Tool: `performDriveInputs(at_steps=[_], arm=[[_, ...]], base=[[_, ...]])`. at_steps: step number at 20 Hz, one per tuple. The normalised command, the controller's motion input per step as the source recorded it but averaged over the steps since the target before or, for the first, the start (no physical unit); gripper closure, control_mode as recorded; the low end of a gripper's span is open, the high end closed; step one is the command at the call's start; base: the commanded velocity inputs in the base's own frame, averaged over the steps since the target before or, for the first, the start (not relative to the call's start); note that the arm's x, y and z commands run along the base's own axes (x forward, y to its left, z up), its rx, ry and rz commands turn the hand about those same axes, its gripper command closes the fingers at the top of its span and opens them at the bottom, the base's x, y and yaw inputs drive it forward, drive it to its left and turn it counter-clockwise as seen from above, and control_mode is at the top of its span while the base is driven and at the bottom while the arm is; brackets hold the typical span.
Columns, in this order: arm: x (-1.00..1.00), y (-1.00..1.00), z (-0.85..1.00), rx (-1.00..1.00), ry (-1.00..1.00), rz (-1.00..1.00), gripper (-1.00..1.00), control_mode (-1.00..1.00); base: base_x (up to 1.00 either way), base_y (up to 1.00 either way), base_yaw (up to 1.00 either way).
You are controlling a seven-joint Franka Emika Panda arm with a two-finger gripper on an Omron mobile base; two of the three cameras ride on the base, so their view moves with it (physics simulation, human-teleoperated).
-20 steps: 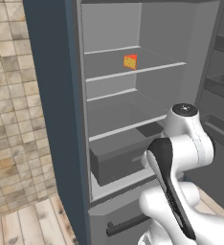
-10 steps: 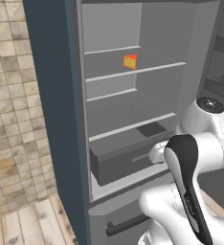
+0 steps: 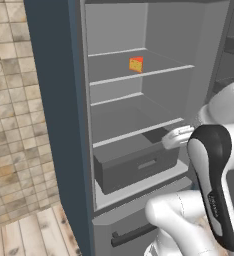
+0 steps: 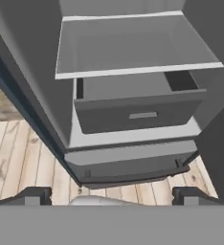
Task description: Retrieve the sausage and cheese from the fridge and place them on the cutting board on the counter.
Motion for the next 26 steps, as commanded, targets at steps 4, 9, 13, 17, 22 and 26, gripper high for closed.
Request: performDriveInputs(at_steps=[4,9,13,17,22,26], arm=[[0.15,0.00,0.79,0.00,-0.13,0.00,-1.00,-1.00],[0.51,0.00,0.49,0.00,-0.10,0.01,-1.00,-1.00],[0.78,0.00,0.22,0.01,-0.15,0.08,-1.00,-1.00],[0.63,0.00,0.31,0.00,-0.15,0.08,-1.00,-1.00],[0.47,0.00,0.24,0.00,-0.11,0.05,-1.00,-1.00],[0.53,0.00,0.28,0.00,-0.02,0.00,-1.00,-1.00]], base=[[0.00,0.00,0.00],[0.00,0.00,0.00],[0.00,0.00,0.00],[0.00,0.00,0.00],[0.00,0.00,0.00],[0.00,0.00,0.00]])
